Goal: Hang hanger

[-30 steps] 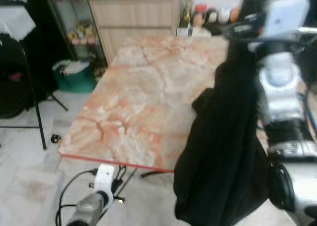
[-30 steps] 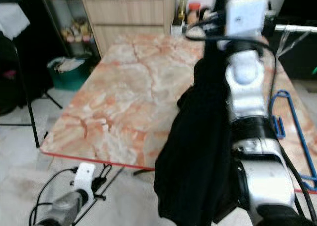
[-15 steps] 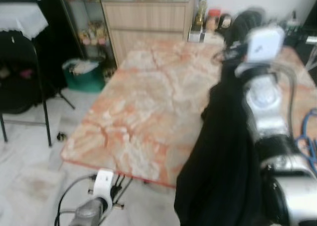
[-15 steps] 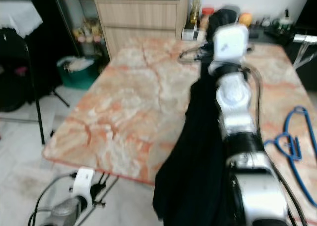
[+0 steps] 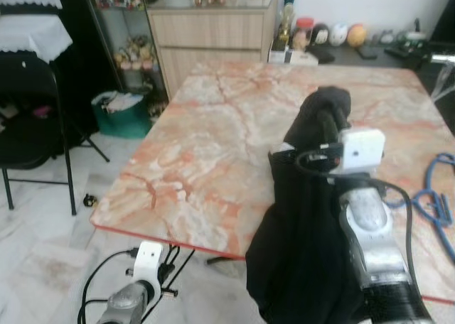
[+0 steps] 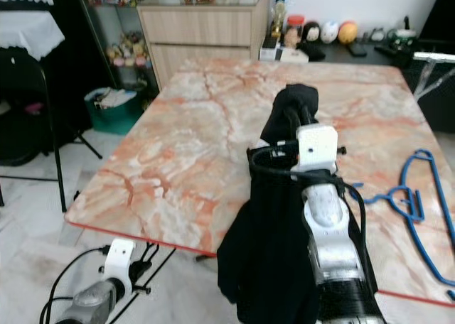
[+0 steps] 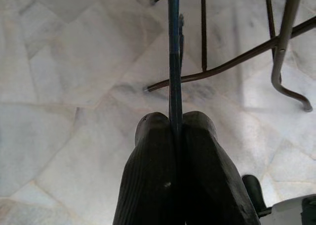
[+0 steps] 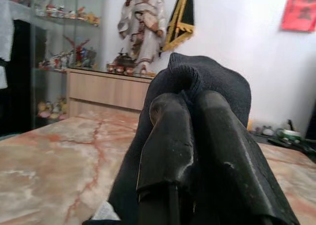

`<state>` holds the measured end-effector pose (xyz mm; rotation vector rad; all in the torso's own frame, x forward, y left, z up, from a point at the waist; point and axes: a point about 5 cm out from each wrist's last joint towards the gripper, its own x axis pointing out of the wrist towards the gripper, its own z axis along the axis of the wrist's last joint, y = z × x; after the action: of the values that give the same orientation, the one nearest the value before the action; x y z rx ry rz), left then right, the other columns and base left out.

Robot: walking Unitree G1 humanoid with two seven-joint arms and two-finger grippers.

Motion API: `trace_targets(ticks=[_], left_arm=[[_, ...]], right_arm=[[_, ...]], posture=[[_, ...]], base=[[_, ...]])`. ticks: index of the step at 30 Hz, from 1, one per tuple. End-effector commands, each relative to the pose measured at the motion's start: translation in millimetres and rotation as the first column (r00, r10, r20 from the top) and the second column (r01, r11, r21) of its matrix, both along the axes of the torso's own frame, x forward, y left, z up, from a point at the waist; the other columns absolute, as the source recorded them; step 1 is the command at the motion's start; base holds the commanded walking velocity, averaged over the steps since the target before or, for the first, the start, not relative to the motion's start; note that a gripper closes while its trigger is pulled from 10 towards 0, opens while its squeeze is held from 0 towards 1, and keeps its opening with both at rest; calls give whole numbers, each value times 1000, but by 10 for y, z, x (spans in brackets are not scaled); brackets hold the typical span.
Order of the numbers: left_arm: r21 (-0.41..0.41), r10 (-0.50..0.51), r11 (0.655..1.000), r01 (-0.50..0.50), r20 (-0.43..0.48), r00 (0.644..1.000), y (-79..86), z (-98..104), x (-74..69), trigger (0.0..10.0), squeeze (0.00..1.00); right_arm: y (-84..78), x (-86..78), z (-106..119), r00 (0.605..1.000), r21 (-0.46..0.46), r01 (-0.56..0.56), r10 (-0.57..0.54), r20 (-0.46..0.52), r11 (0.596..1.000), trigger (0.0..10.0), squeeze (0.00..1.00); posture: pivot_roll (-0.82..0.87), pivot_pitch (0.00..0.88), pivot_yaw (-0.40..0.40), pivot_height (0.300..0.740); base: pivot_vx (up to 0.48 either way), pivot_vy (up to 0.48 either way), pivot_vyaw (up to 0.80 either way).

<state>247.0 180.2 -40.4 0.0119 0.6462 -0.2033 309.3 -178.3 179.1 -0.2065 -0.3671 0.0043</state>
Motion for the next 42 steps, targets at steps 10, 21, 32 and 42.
trace_targets(ticks=[10,21,32,42], left_arm=[[9,-7,1000,7,23,1000,30,44,47,10000,0],[16,-12,1000,11,22,1000,28,43,47,10000,0],[13,-22,1000,22,21,1000,5,41,48,10000,0],[23,-18,1000,18,5,1000,52,18,11,10000,0]], right_arm=[[29,-367,-395,980,60,67,-54,-190,996,10000,0],[42,-723,-548,961,98,71,-42,-272,993,10000,35],[72,-682,-497,967,82,49,-26,-255,995,10000,1000],[52,-743,-514,972,61,42,-26,-235,997,10000,1000]], posture=[[-19,0,64,740],[-23,2,64,740],[-30,8,58,740],[-32,16,62,740]], base=[[0,0,0],[0,0,0],[0,0,0],[0,0,0]])
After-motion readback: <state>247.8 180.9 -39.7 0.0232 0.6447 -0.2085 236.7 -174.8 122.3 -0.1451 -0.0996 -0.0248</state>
